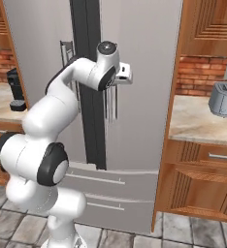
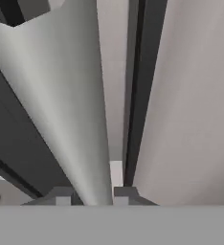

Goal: Open the fridge, grab two sodas, and place both sodas inside the bowl with ice on the dining counter.

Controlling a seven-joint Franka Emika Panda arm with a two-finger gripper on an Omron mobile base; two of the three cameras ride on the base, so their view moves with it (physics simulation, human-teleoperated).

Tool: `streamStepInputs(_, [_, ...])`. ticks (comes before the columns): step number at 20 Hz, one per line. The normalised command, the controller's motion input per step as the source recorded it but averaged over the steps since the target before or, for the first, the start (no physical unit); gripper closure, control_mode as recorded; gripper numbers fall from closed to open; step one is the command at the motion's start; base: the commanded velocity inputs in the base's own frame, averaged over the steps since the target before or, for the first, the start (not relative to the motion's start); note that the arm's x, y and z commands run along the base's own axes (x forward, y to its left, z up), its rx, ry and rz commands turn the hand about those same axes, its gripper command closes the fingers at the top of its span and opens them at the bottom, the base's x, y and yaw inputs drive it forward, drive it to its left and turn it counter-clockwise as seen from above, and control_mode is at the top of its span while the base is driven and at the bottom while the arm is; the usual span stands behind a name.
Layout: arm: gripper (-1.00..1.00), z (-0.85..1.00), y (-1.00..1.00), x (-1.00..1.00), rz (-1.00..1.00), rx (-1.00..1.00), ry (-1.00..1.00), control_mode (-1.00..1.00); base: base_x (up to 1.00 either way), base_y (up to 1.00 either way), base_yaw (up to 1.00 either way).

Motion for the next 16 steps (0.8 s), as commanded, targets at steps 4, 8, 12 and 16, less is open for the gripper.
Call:
streamStepInputs(4, [1.00,0.00,-0.35,-1.00,-0.05,0.01,0.02,-1.00,0.00,0.00,0.00])
streamStepInputs(8, [1.00,0.02,-0.45,-1.00,-0.03,0.00,-0.03,-1.00,0.00,0.00,0.00])
streamStepInputs(12, [-1.00,0.08,-0.48,-1.00,0.00,0.00,-0.09,-1.00,0.00,0.00,0.00])
streamStepInputs(16, [-1.00,0.10,-0.30,-0.80,0.00,0.00,-0.01,-1.00,0.00,0.00,0.00])
